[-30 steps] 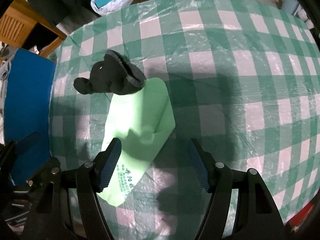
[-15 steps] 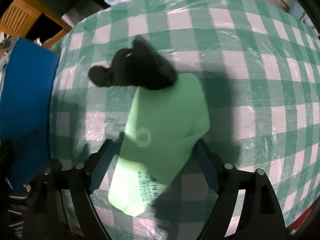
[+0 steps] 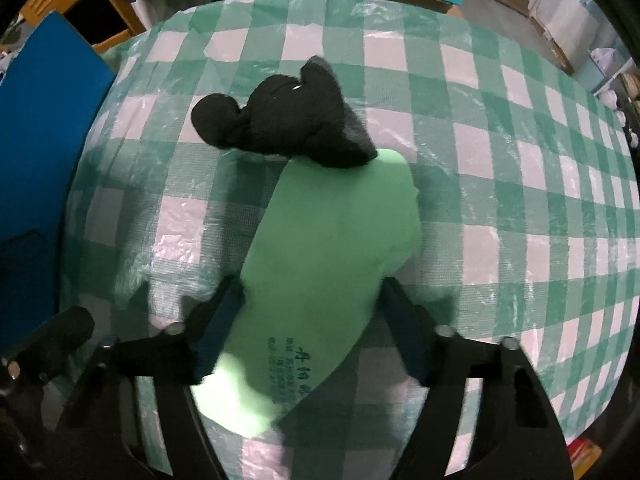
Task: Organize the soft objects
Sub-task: 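Pinch the edge of the light green pad with the right gripper and lift it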
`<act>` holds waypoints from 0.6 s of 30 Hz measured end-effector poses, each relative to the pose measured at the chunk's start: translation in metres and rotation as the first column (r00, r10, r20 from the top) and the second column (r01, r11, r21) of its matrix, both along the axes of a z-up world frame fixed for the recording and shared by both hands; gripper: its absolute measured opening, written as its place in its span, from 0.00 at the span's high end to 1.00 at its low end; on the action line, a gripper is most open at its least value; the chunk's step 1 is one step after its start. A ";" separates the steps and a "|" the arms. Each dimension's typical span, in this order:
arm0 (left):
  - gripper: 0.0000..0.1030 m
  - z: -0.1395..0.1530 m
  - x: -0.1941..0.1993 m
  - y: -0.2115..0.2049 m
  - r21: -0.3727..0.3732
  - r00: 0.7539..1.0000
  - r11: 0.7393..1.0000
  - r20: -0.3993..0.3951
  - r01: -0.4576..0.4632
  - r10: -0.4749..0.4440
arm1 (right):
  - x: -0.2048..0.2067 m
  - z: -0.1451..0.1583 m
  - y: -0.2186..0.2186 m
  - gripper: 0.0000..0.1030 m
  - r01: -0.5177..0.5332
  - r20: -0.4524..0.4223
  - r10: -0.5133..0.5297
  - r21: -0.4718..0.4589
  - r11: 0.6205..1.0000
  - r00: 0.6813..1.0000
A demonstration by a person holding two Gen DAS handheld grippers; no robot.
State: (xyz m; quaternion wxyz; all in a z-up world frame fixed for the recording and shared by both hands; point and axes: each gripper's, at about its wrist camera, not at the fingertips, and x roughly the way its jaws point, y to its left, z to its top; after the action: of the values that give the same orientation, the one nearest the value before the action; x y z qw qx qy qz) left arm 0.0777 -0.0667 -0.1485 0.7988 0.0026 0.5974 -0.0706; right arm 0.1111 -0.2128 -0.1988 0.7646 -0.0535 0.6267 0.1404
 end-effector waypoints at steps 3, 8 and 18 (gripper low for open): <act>0.26 0.000 0.001 -0.001 -0.007 1.000 1.000 -0.002 -0.007 0.007 | 0.001 0.002 -0.013 0.70 0.013 0.008 -0.013 -0.009 1.000 1.000; 0.26 0.002 0.007 -0.010 -0.009 1.000 1.000 0.008 0.006 -0.006 | 0.010 0.003 -0.039 0.93 0.052 -0.022 -0.052 0.037 0.998 0.998; 0.25 -0.003 0.040 -0.027 -0.030 1.000 0.999 0.018 0.016 -0.015 | 0.024 0.012 -0.092 0.93 0.119 -0.007 -0.119 0.080 0.990 0.993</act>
State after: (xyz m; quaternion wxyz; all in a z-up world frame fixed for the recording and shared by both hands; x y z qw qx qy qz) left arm 0.1174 -0.0938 -0.1512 0.8033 -0.0041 0.5893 -0.0858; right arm 0.1346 -0.3050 -0.1865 0.7725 0.0150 0.6234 0.1197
